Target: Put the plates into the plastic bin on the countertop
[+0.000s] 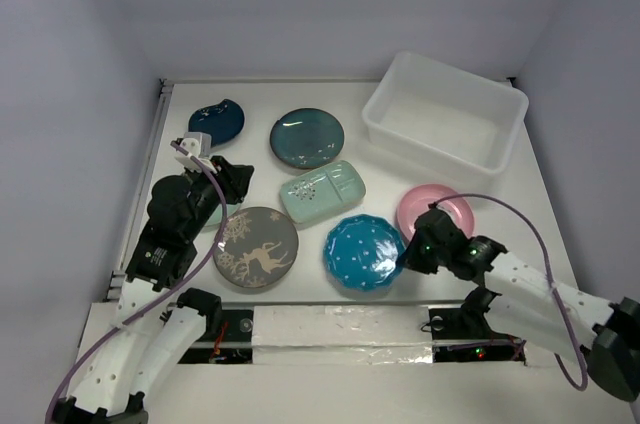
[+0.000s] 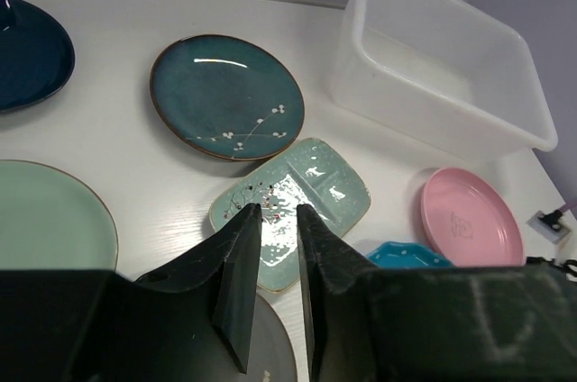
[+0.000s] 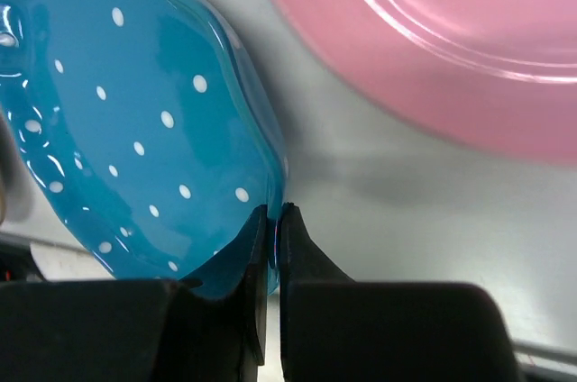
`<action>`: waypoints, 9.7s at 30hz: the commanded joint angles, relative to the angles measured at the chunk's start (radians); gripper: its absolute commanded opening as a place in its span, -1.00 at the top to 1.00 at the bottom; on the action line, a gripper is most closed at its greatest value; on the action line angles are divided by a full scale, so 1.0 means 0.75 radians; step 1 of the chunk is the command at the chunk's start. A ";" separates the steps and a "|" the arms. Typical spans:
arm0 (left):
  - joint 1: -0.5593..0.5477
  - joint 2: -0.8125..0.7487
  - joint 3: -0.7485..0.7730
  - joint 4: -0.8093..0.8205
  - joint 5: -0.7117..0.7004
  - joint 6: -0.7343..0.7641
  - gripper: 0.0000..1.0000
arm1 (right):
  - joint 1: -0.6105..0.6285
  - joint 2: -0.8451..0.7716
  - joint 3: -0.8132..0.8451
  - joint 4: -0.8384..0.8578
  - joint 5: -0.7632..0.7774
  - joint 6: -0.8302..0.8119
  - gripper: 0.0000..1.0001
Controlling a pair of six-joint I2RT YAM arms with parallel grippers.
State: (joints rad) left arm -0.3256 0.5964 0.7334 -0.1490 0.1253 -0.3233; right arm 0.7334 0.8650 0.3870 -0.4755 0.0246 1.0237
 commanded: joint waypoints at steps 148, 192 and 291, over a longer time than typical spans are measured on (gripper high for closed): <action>-0.106 -0.143 0.024 0.019 -0.102 0.000 0.69 | -0.756 0.360 0.868 0.875 -0.053 -0.050 1.00; -0.118 -0.143 0.022 0.021 -0.102 0.002 0.67 | -1.178 1.276 1.229 0.636 -0.039 -0.113 0.65; -0.106 -0.165 0.026 0.008 -0.155 -0.003 0.50 | -0.159 0.751 0.709 1.018 -0.518 -0.383 1.00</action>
State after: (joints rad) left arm -0.4107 0.4801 0.7334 -0.1707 0.0170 -0.3233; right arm 0.6987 1.5280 0.8677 0.1707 -0.3965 0.7170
